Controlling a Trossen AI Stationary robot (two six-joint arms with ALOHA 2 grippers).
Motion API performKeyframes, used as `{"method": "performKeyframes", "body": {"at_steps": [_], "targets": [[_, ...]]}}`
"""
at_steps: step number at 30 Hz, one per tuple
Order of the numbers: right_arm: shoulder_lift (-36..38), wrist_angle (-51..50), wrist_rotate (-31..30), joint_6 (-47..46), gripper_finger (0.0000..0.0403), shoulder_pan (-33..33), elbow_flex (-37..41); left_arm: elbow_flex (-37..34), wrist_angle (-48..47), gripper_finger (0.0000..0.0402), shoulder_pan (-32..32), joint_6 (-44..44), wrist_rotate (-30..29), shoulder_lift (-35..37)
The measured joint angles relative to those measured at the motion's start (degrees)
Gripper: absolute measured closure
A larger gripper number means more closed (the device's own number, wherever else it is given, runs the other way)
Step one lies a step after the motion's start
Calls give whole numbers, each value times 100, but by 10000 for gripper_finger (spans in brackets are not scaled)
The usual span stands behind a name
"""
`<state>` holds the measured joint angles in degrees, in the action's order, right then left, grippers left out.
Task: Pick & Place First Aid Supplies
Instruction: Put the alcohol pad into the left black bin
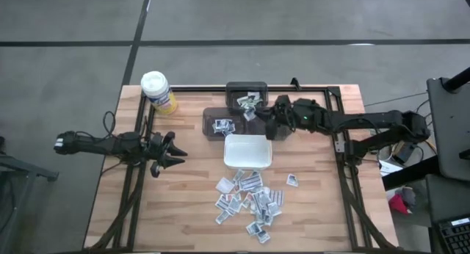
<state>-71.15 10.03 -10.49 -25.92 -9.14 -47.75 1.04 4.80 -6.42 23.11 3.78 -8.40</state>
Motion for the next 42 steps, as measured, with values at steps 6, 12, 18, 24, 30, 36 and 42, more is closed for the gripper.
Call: {"method": "performKeyframes", "body": {"at_steps": [6, 12, 18, 24, 30, 36, 42], "targets": [[-862, -802, 21, 843, 394, -266, -969, 0, -1, 266, 0, 8, 0, 2], [-1912, -2623, 225, 1689, 394, -517, -2382, 0, -1, 266, 0, 9, 2, 2], [-2894, -3879, 936, 2258, 394, -761, -3622, 0, -3, 266, 0, 9, 0, 2], [-3814, -5072, 1106, 2726, 394, -879, -4586, 0, -5, 266, 0, 7, 2, 2], [-4492, -5587, 1113, 3082, 394, -908, -5231, 0, -5, 266, 0, 7, 1, 2], [-4934, -5790, 1115, 3280, 394, -943, -5607, 0, 10, 266, 0, 7, -1, 2], [-5229, -6046, 1097, 3608, 394, -942, -5924, 0, 19, 266, 0, 4, -1, 2]]}}
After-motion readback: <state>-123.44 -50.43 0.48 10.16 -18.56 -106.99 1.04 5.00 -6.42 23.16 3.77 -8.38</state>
